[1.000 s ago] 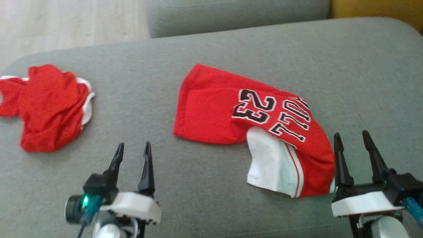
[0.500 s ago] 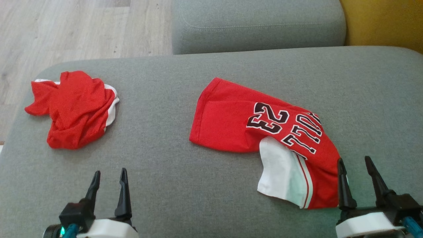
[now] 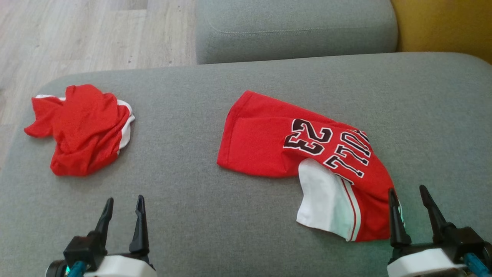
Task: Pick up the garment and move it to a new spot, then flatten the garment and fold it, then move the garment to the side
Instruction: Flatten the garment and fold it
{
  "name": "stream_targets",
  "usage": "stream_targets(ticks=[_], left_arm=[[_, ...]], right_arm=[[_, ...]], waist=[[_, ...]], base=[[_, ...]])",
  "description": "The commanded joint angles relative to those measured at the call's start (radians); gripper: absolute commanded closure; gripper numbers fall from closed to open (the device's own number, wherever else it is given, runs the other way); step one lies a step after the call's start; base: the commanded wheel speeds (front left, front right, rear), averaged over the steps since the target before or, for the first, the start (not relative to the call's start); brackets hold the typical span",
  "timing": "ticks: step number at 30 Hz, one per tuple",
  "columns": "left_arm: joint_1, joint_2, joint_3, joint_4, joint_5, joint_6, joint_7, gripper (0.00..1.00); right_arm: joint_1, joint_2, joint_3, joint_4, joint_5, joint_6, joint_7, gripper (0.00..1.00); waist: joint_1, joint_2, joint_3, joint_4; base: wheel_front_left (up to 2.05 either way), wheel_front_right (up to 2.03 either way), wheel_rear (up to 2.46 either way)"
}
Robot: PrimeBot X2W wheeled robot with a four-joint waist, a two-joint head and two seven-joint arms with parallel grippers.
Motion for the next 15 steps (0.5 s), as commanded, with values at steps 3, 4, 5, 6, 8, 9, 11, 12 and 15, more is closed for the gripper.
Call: stream_targets(ticks=[3, 4, 5, 6, 8, 9, 11, 12, 15], left_arm=[[-0.034, -0.005, 0.045, -0.021, 0.013, -0.010, -0.012, 0.00], [-0.039, -0.005, 0.042, -0.019, 0.012, -0.015, -0.012, 0.00], [-0.046, -0.006, 0.037, -0.017, 0.011, -0.020, -0.012, 0.00], [-0.057, -0.006, 0.029, -0.014, 0.009, -0.025, -0.012, 0.00], [-0.089, -0.007, -0.001, -0.002, 0.003, -0.039, -0.012, 0.00], [-0.112, -0.007, -0.021, 0.008, -0.004, -0.044, -0.012, 0.00], [-0.171, -0.007, -0.064, 0.044, -0.013, -0.051, -0.012, 0.00], [-0.206, -0.007, -0.086, 0.071, -0.018, -0.053, -0.012, 0.00], [-0.325, -0.008, -0.148, 0.168, -0.040, -0.054, -0.012, 0.00]], right_arm=[[-0.035, -0.007, 0.028, -0.026, 0.009, -0.001, -0.006, 0.00], [-0.037, -0.007, 0.030, -0.026, 0.009, -0.001, -0.006, 0.00], [-0.041, -0.007, 0.033, -0.026, 0.009, -0.001, -0.006, 0.00], [-0.045, -0.007, 0.036, -0.026, 0.010, -0.001, -0.006, 0.00], [-0.056, -0.007, 0.045, -0.027, 0.010, -0.001, -0.006, 0.00], [-0.063, -0.007, 0.051, -0.029, 0.011, -0.001, -0.006, 0.00], [-0.081, -0.007, 0.062, -0.037, 0.013, -0.001, -0.006, 0.00], [-0.090, -0.007, 0.066, -0.040, 0.016, -0.001, -0.006, 0.00], [-0.114, -0.007, 0.082, -0.049, 0.023, -0.001, -0.006, 0.00]], waist=[[0.0000, -0.0001, 0.005, -0.007], [0.0000, -0.0001, 0.008, -0.010], [0.0000, -0.0001, 0.013, -0.014], [0.0000, -0.0001, 0.017, -0.019], [0.0000, -0.0001, 0.031, -0.031], [0.0000, -0.0001, 0.042, -0.039], [0.0000, -0.0001, 0.070, -0.056], [0.0000, -0.0001, 0.083, -0.065], [0.0000, -0.0001, 0.133, -0.095]], base=[[0.00, 0.00, 0.00], [0.00, 0.00, 0.00], [0.00, 0.00, 0.00], [0.00, 0.00, 0.00], [0.00, 0.00, 0.00], [0.00, 0.00, 0.00], [0.00, 0.00, 0.00], [0.00, 0.00, 0.00], [0.00, 0.00, 0.00]])
